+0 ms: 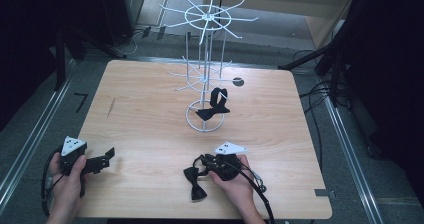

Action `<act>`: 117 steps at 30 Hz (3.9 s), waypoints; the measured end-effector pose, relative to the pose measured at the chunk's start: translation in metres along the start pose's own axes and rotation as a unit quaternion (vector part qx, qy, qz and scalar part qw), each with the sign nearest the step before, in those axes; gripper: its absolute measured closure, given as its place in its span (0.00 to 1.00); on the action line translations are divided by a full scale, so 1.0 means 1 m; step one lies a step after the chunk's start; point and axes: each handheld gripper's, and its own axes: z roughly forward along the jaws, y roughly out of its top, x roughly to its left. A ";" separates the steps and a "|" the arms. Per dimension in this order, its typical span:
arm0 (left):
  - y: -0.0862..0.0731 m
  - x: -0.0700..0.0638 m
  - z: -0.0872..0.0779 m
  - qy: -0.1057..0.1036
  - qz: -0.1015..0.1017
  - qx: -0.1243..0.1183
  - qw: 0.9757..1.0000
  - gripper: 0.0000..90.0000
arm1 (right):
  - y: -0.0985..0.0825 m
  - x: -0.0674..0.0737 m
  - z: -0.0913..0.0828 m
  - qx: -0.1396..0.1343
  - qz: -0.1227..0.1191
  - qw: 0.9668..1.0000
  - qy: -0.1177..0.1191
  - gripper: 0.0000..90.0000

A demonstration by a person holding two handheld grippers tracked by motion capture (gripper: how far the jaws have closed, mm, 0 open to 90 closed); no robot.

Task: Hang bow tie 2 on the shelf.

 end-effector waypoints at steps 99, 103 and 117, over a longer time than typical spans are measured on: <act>0.000 0.000 0.000 -0.001 0.001 -0.007 1.000 0.00 | 0.131 0.035 -0.087 -0.231 -0.101 0.966 -0.055 1.00; 0.000 0.000 0.000 0.000 0.001 -0.007 1.000 0.00 | 0.136 0.034 -0.086 -0.233 -0.103 0.965 -0.058 1.00; 0.000 0.000 0.000 -0.001 0.001 -0.007 1.000 0.00 | 0.145 0.027 -0.080 -0.225 -0.096 0.967 -0.067 1.00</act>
